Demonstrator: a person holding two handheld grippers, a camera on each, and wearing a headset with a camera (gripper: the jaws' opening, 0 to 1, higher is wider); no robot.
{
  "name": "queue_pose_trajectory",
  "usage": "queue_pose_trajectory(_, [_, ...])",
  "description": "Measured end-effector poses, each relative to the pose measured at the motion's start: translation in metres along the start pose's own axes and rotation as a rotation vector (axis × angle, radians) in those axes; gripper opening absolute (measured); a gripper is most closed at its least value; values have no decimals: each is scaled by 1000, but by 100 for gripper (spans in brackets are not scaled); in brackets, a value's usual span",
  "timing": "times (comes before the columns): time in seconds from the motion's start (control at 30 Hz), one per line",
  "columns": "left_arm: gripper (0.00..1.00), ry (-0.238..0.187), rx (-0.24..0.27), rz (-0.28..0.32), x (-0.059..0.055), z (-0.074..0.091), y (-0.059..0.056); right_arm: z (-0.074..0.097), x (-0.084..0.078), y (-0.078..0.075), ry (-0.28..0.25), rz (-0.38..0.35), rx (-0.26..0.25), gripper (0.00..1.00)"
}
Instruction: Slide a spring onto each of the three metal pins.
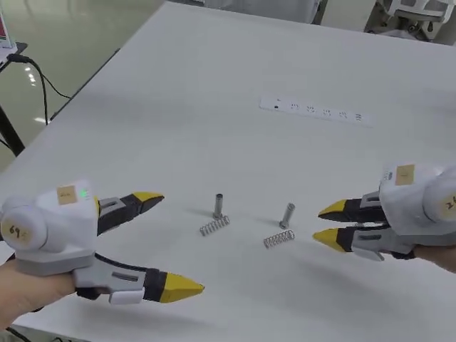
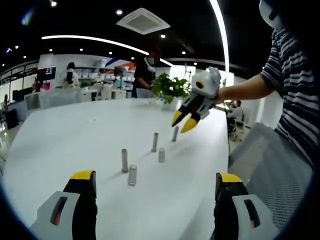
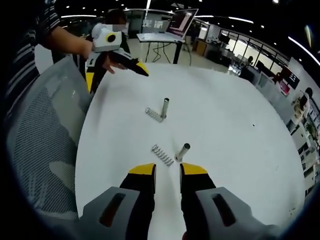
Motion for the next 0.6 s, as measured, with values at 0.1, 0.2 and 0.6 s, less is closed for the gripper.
queue_pose_trajectory(0.1, [96,-2,-2,8,0,1,-1,-4,2,-1,13,23,13,16])
queue_pose_trajectory(0.2, [96,1,-1,3,-1,1,-1,-8,4,-2,22,41,27,16])
queue_pose_trajectory(0.6, [96,-5,2,-2,3,2,-1,-35,5,-4,81,73,84,15])
Point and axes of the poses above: the centre of the closed fingertips' face, and the gripper's own axes: z roughly backward along the fingers, y roughly to its left, x roughly out of its top, the point moved 8 cm from there along z, roughly backward along the fingers, and after that the axes turned 14 degrees about x, right-handed, at the moved point
